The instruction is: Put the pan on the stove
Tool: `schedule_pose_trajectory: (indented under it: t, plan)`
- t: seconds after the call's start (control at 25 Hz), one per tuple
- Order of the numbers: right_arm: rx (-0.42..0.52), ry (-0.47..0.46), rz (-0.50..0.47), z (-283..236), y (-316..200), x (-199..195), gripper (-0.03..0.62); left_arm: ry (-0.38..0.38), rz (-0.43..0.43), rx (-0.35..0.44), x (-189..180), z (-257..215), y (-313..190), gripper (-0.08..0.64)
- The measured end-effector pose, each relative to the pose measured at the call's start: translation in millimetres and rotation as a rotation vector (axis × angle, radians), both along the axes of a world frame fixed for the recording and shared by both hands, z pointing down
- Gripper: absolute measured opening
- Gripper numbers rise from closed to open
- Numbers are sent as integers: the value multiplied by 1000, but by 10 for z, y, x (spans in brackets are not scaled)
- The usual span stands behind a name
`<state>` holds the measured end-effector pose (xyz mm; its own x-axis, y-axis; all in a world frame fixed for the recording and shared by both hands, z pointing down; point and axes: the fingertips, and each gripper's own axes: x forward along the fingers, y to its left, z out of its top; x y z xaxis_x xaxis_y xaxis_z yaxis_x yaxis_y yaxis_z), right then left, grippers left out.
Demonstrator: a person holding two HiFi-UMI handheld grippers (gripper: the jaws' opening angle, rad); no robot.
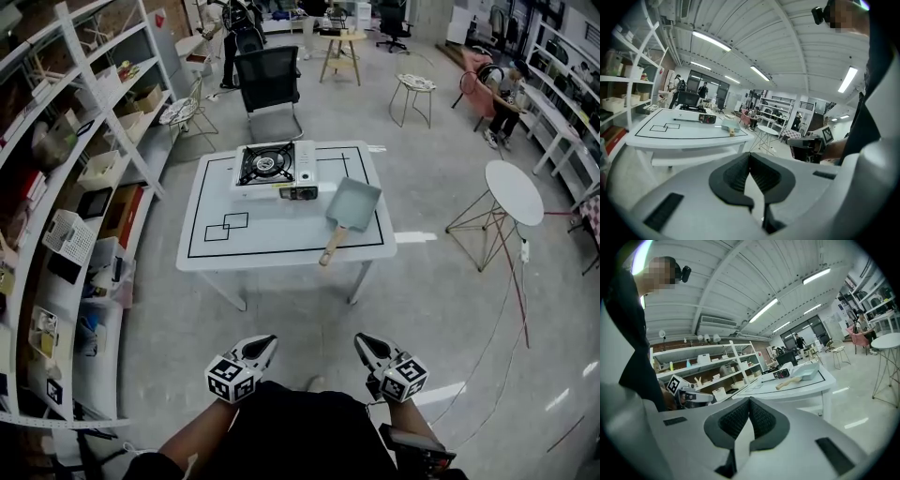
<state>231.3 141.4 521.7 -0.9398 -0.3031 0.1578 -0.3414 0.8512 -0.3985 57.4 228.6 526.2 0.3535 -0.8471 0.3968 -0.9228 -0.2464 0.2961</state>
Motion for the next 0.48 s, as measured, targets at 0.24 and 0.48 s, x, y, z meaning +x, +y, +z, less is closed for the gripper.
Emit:
schedule_pose_trajectory:
  t: [0.24,0.48]
  plan:
    - [0,-10,-5,30,-81,-18,25,-13,-17,3,-21,-17,-24,9]
    - [0,-11,-25,39,-79,-56,26,-18,-47,3,-61,-22,-8,9]
